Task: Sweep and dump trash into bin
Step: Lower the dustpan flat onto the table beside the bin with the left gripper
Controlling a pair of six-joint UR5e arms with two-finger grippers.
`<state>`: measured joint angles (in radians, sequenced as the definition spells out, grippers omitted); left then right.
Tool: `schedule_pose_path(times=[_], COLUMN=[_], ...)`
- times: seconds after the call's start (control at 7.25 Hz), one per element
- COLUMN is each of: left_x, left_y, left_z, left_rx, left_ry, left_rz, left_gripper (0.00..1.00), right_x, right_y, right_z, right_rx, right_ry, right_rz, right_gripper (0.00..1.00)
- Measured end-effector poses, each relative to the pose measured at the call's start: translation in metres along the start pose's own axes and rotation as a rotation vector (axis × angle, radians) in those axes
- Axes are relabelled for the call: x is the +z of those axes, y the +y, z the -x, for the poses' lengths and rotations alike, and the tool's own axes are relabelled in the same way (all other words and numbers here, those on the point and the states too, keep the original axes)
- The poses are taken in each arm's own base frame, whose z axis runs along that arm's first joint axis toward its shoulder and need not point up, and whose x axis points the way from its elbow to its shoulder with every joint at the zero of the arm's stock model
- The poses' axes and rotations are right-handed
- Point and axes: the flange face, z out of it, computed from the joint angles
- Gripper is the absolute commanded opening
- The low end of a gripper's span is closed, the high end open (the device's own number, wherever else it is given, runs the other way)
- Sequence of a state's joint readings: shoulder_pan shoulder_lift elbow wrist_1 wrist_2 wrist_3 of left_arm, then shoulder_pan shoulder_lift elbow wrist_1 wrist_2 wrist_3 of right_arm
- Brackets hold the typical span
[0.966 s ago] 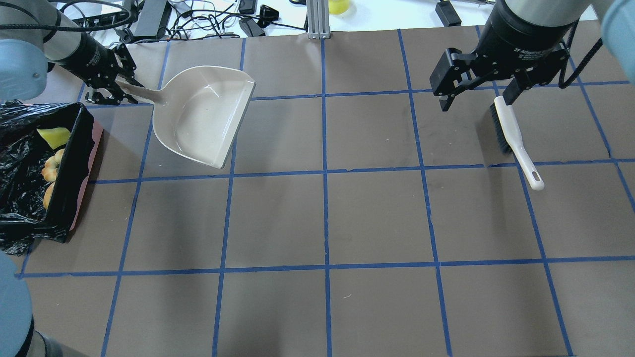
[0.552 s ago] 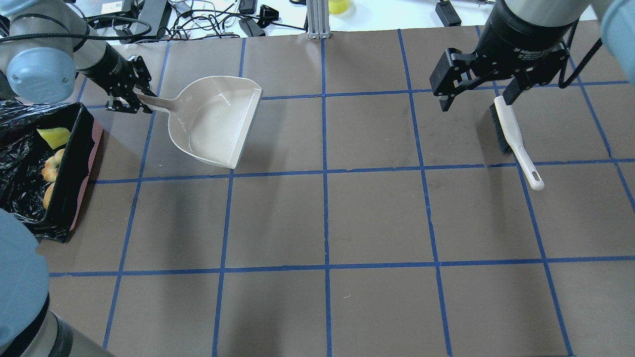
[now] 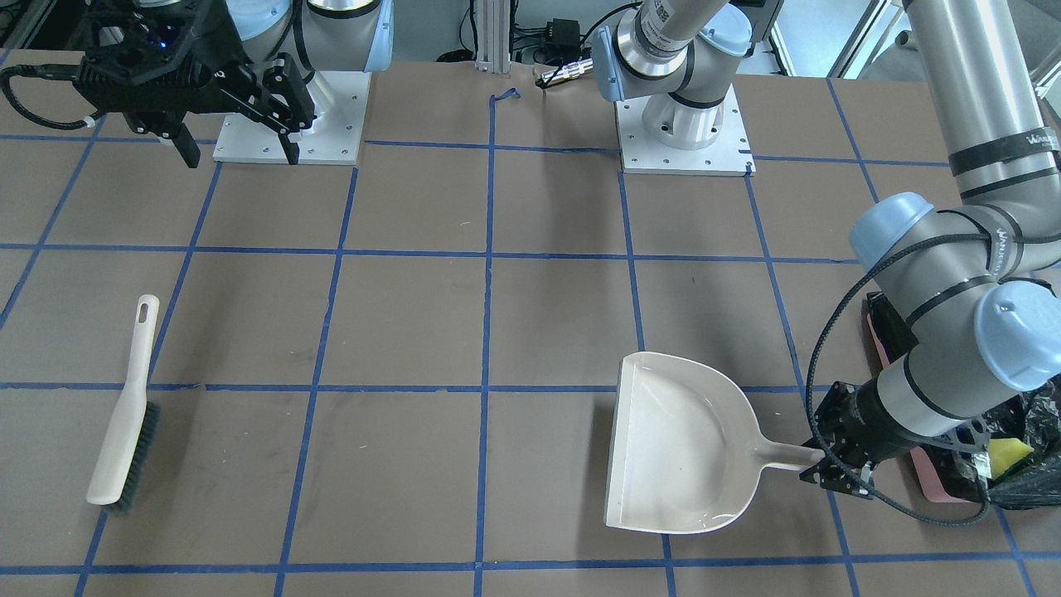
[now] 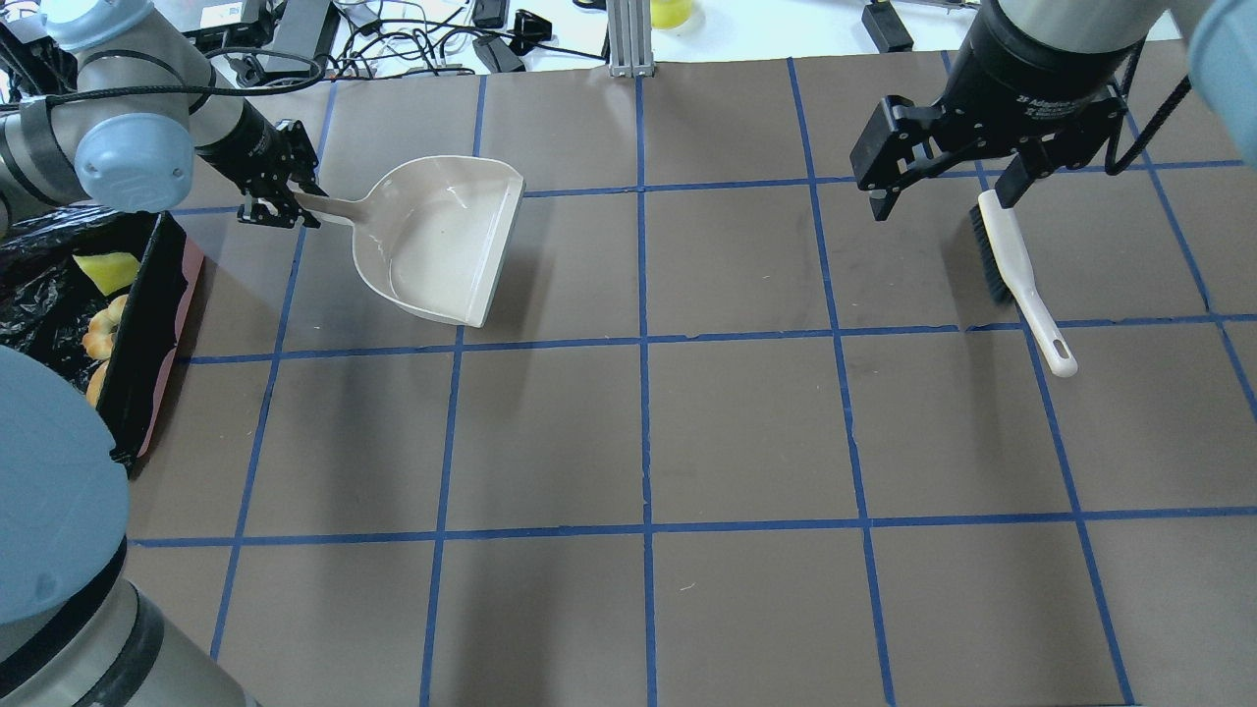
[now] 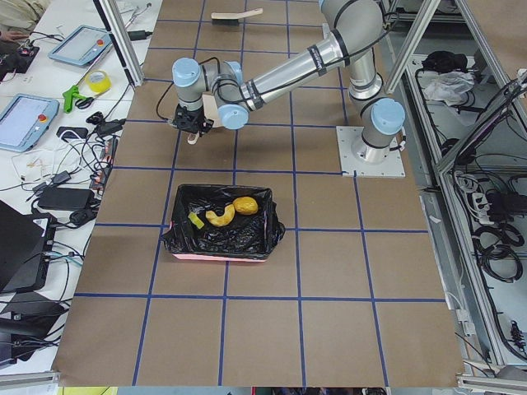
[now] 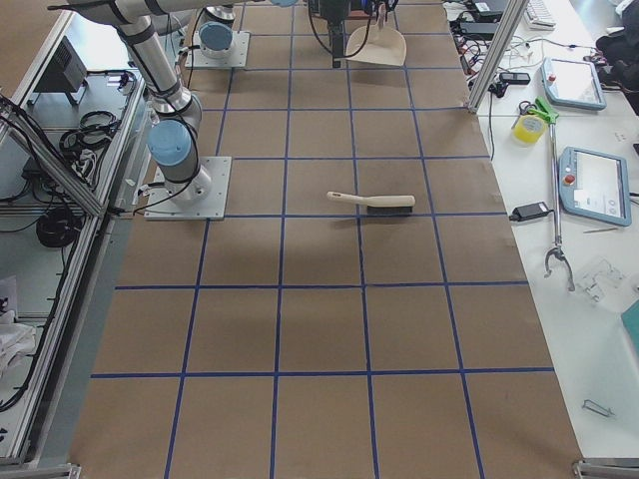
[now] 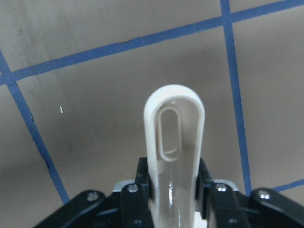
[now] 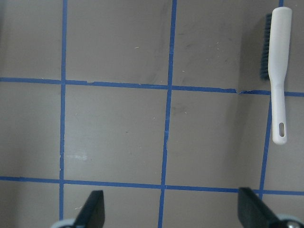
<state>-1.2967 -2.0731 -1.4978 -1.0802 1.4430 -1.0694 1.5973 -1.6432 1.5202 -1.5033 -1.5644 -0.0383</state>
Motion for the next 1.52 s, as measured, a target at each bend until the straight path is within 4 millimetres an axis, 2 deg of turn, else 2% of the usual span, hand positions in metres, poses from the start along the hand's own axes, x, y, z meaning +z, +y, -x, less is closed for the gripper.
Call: schedule_pose_path(times=[0.83, 1.1, 1.52], left_x=[0.036, 0.043, 0.049], left_y=[0.002, -0.003, -0.007], left_z=[-0.026, -0.036, -0.040], left_rx=[0.064, 0.066, 0.069], left_ry=[-0.025, -0.022, -0.025], left_rz=[-0.003, -0.009, -0.021], left_gripper=[0.00, 0.00, 0.00], right_x=[0.000, 0.000, 0.000], right_y=[0.000, 0.000, 0.000], right_z=[0.000, 0.000, 0.000], right_rx=[0.000, 0.000, 0.000], right_ry=[-0.001, -0.001, -0.001], right_rz=[0.000, 0.000, 0.000], right_gripper=[1.00, 1.00, 1.00])
